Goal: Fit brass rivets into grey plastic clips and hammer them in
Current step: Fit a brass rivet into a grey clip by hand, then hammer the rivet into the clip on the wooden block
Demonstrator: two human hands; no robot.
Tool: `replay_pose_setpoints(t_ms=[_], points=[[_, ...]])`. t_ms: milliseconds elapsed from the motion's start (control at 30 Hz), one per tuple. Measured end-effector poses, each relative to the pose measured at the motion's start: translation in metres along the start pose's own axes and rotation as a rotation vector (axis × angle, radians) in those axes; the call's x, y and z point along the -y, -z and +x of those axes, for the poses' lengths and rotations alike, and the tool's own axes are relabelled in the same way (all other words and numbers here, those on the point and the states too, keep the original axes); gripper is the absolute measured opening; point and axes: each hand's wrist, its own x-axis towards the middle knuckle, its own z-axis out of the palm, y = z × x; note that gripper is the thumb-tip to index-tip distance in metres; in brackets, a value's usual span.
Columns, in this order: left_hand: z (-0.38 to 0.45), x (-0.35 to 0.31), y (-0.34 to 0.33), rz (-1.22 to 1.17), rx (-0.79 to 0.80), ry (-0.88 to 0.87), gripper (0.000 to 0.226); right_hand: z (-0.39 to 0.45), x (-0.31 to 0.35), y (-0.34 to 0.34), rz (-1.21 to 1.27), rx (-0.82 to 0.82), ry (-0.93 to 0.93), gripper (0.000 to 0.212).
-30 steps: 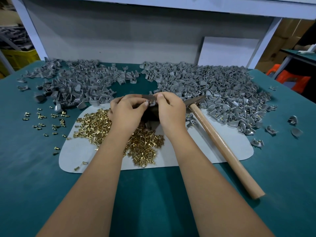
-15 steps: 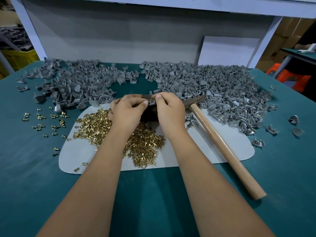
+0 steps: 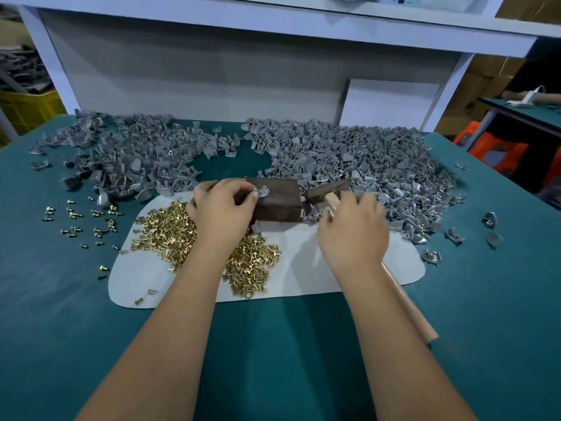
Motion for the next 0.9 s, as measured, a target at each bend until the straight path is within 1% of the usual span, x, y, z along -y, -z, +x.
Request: replay_pose_setpoints(t_ms=[67,133,267,333,400,467,533,600,667,733,800,833,900], points=[[-0.002,-0.002,-0.001,0.036,-0.017,-0.012,0.012,-0.005,-0.010,0.004,-0.104,0.142,-0.068,0.040],[-0.004,-0.003,-0.002,0.033,-0.023,-0.006,0.013,-0.008,-0.014,0.004,-0.141,0.234,-0.112,0.039],[-0.006,-0.004,-0.003,0.017,-0.020,0.037,0.012,-0.005,-0.018,0.000,-0.118,0.289,-0.186,0.034],[-0.008,-0.006,-0.005,-0.003,-0.015,0.058,0.011,0.000,-0.019,0.002,-0.053,0.263,-0.215,0.026],[-0.007,-0.008,-0.005,-0.020,-0.009,0.063,0.011,0.004,-0.017,0.008,0.014,0.199,-0.219,0.018],[-0.004,-0.009,-0.004,-0.011,-0.002,0.060,0.010,0.004,-0.012,0.014,0.080,0.122,-0.192,0.015],[-0.001,-0.009,-0.004,-0.005,-0.003,0.056,0.008,0.002,-0.005,0.019,0.128,0.052,-0.127,0.014],[0.000,-0.007,-0.006,-0.007,-0.007,0.056,0.008,-0.003,0.002,0.023,0.153,0.018,-0.026,0.020],[0.000,-0.006,-0.007,-0.017,-0.017,0.061,0.009,-0.007,0.011,0.024,0.135,0.016,0.072,0.033],[0.000,-0.005,-0.008,-0.040,-0.039,0.062,0.009,-0.010,0.018,0.022,0.114,-0.040,0.150,0.041],[0.000,-0.005,-0.009,-0.044,-0.069,0.056,0.010,-0.015,0.024,0.022,0.118,-0.123,0.175,0.044],[0.000,-0.005,-0.010,-0.036,-0.085,0.055,0.011,-0.018,0.026,0.020,0.094,-0.138,0.181,0.046],[0.000,-0.006,-0.011,-0.015,-0.114,0.052,0.011,-0.024,0.027,0.016,0.001,-0.098,0.190,0.053]])
